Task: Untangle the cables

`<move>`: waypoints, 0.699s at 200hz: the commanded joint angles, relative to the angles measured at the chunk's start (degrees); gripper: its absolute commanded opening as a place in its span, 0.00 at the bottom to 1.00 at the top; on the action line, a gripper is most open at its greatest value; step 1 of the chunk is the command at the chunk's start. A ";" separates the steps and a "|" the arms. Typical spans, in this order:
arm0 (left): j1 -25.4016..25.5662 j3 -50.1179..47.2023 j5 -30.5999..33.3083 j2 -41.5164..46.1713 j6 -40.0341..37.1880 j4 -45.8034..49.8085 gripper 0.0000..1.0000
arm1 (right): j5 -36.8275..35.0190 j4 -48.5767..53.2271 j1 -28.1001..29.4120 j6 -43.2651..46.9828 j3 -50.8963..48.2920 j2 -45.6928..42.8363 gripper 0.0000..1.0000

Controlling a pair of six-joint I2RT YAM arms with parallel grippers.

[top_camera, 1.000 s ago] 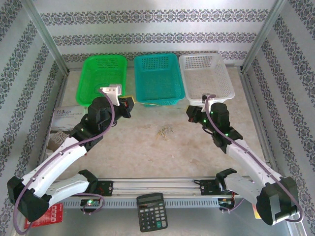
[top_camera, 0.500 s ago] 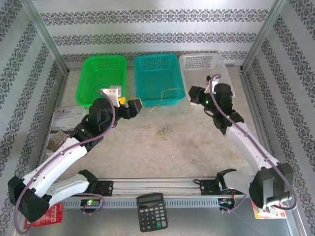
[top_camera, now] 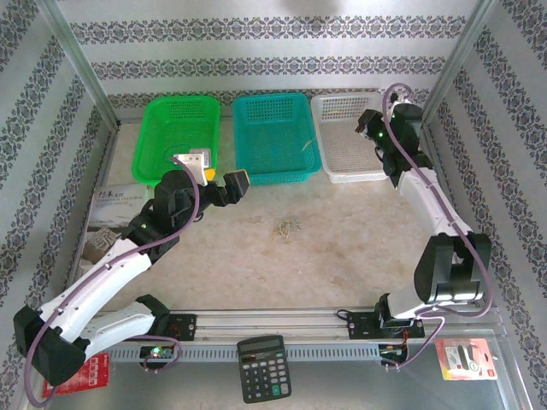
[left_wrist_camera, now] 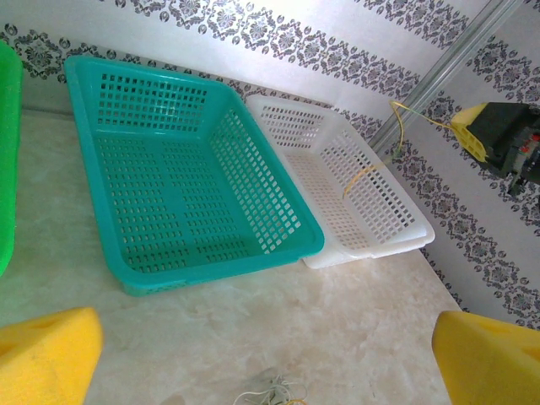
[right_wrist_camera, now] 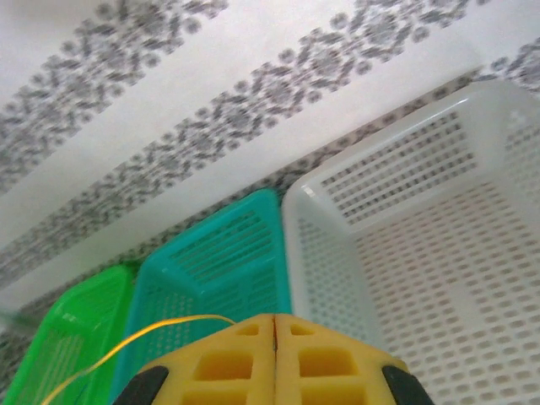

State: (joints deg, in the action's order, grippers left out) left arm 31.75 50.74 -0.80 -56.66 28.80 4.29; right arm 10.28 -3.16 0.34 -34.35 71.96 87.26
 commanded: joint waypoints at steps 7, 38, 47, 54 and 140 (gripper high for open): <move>-0.67 0.03 0.80 0.61 0.78 0.09 1.00 | -7.32 2.66 -1.97 1.27 4.93 3.40 0.00; -0.70 -0.08 0.56 1.04 1.22 0.32 1.00 | -16.07 5.20 -3.31 4.52 7.27 7.01 0.00; -0.72 -0.06 0.46 1.16 1.36 0.46 1.00 | -18.44 5.97 -3.51 5.73 7.84 8.00 0.00; -0.72 -0.20 0.31 1.21 1.56 0.50 1.00 | -20.15 6.34 -3.74 6.54 8.22 8.84 0.00; -0.65 -0.43 -0.34 1.32 3.00 0.39 1.00 | -13.52 7.87 -4.34 7.98 10.13 16.02 0.52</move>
State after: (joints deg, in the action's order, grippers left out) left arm 31.75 50.61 -0.84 -56.01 30.52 4.34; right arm -8.10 4.97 -3.66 -26.96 80.88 102.87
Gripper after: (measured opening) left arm 0.999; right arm 0.400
